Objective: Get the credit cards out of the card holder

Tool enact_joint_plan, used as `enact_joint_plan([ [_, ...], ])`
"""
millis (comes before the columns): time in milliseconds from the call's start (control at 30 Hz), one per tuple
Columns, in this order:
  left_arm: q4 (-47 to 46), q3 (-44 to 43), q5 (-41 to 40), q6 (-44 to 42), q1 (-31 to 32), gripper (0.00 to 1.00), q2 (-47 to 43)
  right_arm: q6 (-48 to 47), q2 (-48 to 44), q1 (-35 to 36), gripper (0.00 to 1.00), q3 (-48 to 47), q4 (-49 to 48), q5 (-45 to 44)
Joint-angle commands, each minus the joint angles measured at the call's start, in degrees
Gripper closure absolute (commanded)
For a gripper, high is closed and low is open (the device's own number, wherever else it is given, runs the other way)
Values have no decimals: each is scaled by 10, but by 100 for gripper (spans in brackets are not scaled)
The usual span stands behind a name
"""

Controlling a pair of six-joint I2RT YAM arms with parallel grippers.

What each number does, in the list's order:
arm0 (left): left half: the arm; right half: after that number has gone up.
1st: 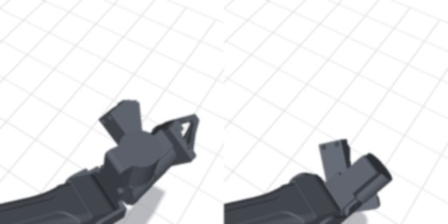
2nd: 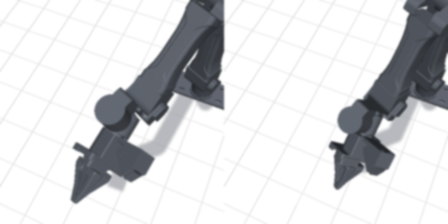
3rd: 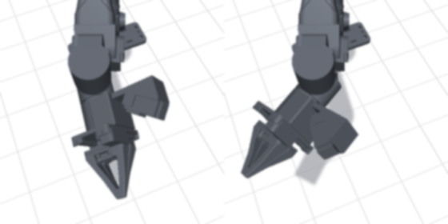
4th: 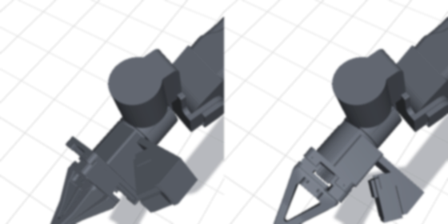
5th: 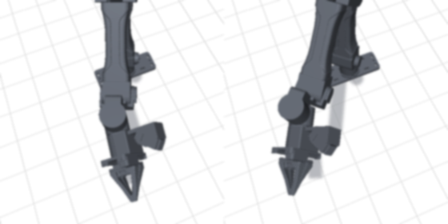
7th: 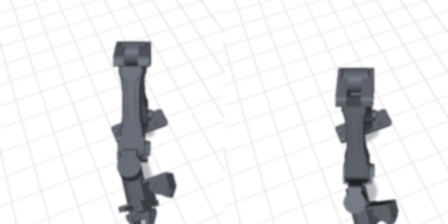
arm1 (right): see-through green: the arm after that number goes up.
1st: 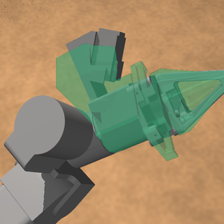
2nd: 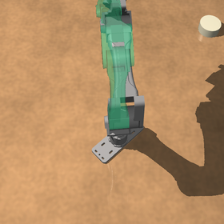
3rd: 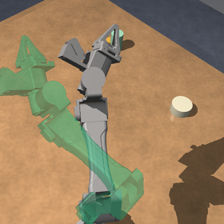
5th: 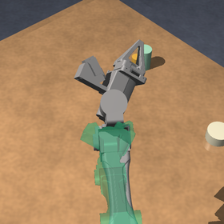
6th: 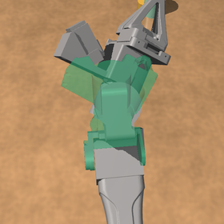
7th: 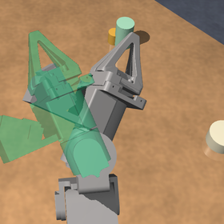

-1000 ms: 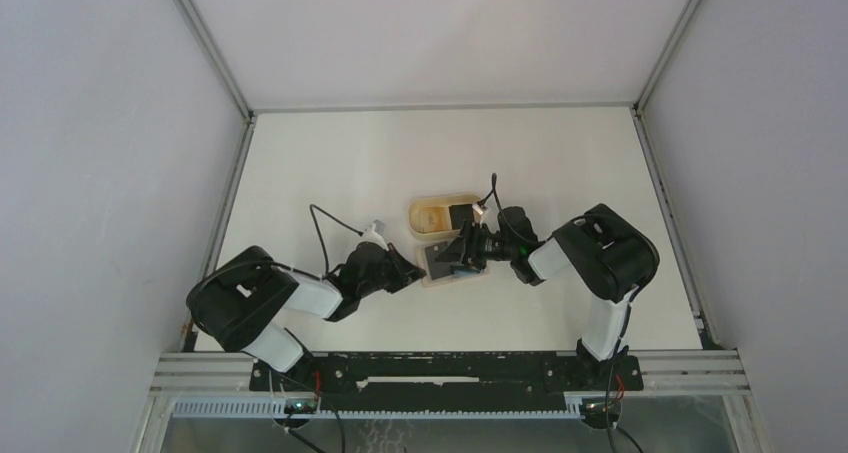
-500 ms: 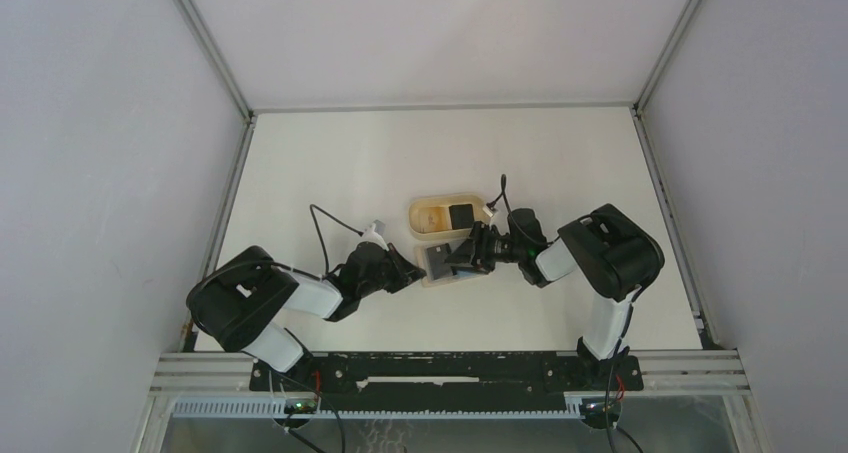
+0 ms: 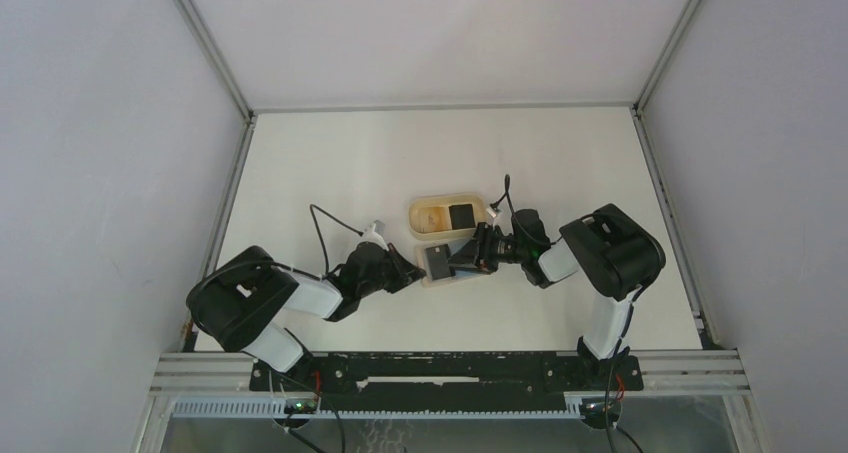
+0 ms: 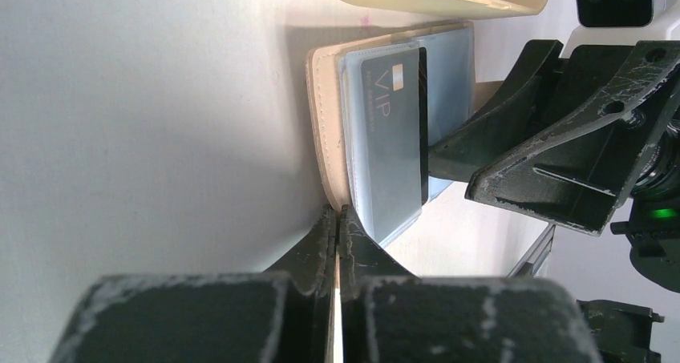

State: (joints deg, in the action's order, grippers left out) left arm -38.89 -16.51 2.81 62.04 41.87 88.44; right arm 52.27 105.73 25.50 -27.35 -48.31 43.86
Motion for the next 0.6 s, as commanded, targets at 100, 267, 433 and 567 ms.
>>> enact_joint_plan([
  [100,120,13,-3,-29,3,100,23,5,7,14,48,-3,-46,-10],
  [267,120,13,-2,-30,3,100,22,-8,6,32,46,-16,-13,-27],
  [433,120,11,1,-30,3,100,26,-11,8,45,43,-31,5,-30],
  [567,119,11,2,-30,4,100,28,-7,25,56,40,-45,9,-34],
])
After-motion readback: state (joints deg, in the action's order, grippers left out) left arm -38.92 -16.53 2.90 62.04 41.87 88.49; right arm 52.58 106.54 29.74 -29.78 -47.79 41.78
